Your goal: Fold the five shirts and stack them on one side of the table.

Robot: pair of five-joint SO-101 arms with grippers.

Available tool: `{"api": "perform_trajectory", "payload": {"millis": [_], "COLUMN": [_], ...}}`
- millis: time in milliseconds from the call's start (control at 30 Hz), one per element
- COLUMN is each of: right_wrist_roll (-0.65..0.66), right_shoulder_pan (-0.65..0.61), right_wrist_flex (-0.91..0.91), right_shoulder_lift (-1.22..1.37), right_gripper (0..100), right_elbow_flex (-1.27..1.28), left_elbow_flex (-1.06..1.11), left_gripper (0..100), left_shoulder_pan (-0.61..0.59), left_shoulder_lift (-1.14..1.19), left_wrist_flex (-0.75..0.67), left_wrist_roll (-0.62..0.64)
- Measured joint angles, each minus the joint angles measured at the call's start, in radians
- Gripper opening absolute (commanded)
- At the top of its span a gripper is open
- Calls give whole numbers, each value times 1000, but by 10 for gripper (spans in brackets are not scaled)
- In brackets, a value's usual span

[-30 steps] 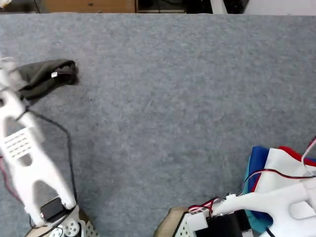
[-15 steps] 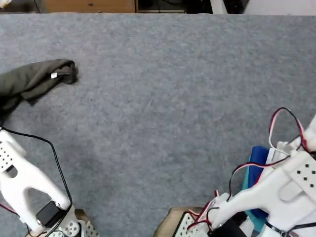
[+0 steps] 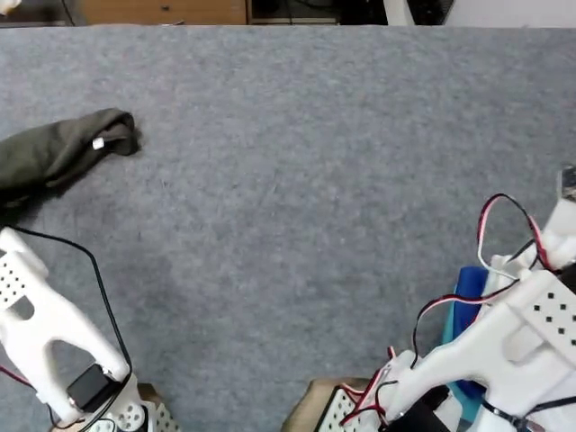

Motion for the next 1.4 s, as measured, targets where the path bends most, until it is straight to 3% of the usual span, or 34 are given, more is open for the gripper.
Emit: {"api": "perform_trajectory", "payload": {"millis": [233,433,733,933,1033,1133,1233,1400], "right_wrist_roll": [0,0,0,0,0,0,0,0], "right_shoulder_pan": [-12,-12,-12,-12,-12,-18,-61,-224], "right_wrist_flex": [-6,-37,-57,-57,-57,-57,-57,-57], "right_shoulder_lift": [0,0,0,0,0,0,0,0], "right_gripper": [20,20,21,23,51,147,239,274], "right_elbow_flex": [117,121,124,124,124,124,124,124], "left_elbow_flex": [52,336,1073,1430,1585,1689,1723,1703], "left_gripper": [18,18,19,21,36,131,218,232], "left_shoulder_pan": [81,226,698,1043,1086,1092,1092,1068], "left_shoulder_lift": [-235,-520,-1148,-1372,-1409,-1421,-1421,-1427], "left_wrist_flex": [11,11,-25,-101,-175,-192,-146,-32], "left_wrist_roll": [0,0,0,0,0,0,0,0]}}
